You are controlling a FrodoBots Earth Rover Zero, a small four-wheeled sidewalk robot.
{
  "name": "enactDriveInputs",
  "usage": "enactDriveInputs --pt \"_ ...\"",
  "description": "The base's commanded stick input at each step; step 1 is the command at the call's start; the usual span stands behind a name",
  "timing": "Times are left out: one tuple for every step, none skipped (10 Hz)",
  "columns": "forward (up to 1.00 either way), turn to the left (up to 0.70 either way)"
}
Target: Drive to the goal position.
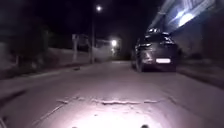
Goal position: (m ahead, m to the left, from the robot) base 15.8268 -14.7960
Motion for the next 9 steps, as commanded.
enactDriveInputs --pt "0.7 -0.34" --pt "0.7 -0.2" --pt "0.7 -0.02" --pt "0.7 0.0" --pt "0.7 0.0" --pt "0.7 0.0" --pt "0.7 0.0" --pt "0.7 0.0" --pt "0.7 0.0"
